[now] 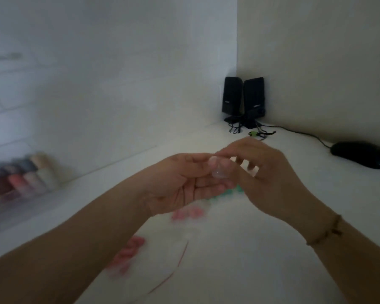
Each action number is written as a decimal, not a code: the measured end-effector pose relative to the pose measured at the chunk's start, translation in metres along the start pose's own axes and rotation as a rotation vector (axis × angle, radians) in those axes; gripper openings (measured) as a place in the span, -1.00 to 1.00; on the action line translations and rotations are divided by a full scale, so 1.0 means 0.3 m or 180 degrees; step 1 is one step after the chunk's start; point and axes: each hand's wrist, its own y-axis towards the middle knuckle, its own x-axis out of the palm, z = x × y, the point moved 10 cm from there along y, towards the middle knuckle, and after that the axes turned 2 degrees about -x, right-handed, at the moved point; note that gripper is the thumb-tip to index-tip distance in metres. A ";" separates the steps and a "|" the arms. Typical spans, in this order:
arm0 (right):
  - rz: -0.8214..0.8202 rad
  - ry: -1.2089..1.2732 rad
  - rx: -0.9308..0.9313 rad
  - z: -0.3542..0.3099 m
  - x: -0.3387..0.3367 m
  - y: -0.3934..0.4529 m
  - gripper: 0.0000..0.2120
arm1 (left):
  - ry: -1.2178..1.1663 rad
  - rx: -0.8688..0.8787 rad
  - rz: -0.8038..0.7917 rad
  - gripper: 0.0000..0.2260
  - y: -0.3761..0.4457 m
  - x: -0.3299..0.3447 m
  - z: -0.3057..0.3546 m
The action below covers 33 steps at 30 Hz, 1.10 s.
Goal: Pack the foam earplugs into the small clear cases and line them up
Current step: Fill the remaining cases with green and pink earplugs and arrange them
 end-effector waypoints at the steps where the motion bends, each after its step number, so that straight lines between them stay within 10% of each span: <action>1: -0.0202 -0.0023 -0.0224 -0.047 0.046 -0.011 -0.84 | 0.0001 0.0015 -0.0014 -0.64 -0.040 -0.022 -0.013; 11: -0.0145 -0.1176 -0.2010 -0.346 0.216 -0.033 -0.69 | -0.0142 0.0775 -0.0030 -0.54 -0.261 -0.201 -0.015; 17: -0.0080 -0.0781 -0.1689 -0.378 0.292 -0.015 -0.75 | 0.0482 0.1651 0.0774 -0.71 -0.319 -0.310 0.055; 27: 0.0433 0.0548 -0.1331 -0.342 0.246 -0.083 -0.76 | -0.0604 0.1056 -0.0335 -0.67 -0.292 -0.212 -0.018; 33: 0.0422 0.0014 -0.1284 -0.353 0.227 -0.074 -0.90 | -0.0696 0.1196 -0.0108 -0.59 -0.284 -0.241 -0.026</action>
